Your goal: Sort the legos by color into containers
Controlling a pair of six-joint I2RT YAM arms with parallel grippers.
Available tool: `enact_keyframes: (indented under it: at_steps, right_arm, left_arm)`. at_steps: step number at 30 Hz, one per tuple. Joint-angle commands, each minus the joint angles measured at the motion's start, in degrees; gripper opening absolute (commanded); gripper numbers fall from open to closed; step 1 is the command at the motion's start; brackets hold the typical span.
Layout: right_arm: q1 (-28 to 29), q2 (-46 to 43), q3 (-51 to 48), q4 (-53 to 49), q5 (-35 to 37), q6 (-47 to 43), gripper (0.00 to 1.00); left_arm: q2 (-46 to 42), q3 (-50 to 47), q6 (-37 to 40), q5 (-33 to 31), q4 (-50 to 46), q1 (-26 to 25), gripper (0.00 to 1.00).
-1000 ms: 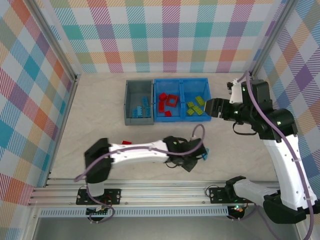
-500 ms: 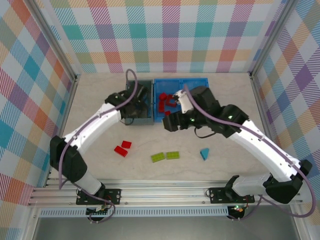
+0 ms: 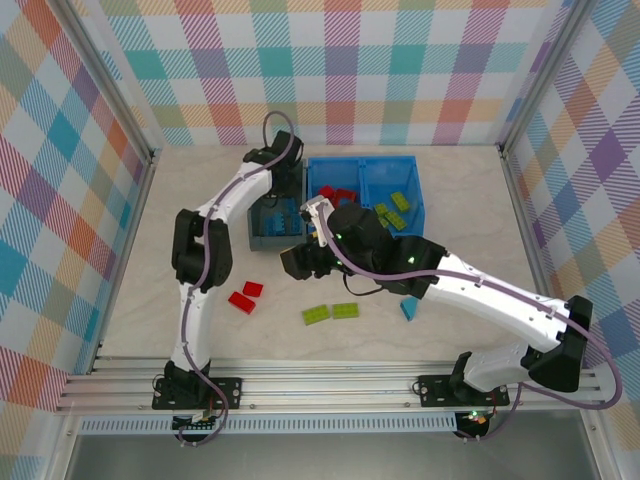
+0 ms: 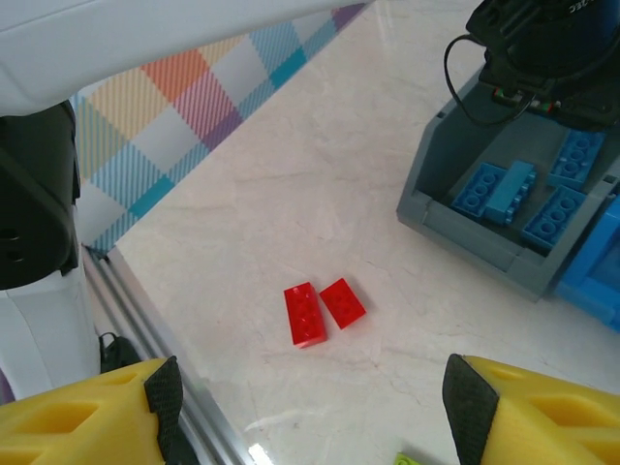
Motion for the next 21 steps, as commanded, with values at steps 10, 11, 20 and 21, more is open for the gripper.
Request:
enact_keyframes:
  at_steps: [10,11,20,21]
  right_arm:
    - [0.28,-1.51,-2.32,1.93,2.34,1.94,0.74]
    - [0.25,-1.52,-2.41,1.64,2.51,1.98,0.74]
    - [-0.06,-3.79,-6.22,-0.30,4.40,3.90,0.75]
    - [-0.17,-4.17,-6.85,-0.46,4.62,4.23,0.75]
  left_arm:
    - [4.37,4.21,-2.89,-2.10,-4.08,0.99,0.41]
    - [4.03,4.21,-2.95,-1.88,-4.22,0.99,0.48]
    - [-2.26,1.88,-3.65,1.15,-3.39,0.92,0.58]
    - [-3.39,1.53,-3.76,1.54,-3.09,0.90,0.57]
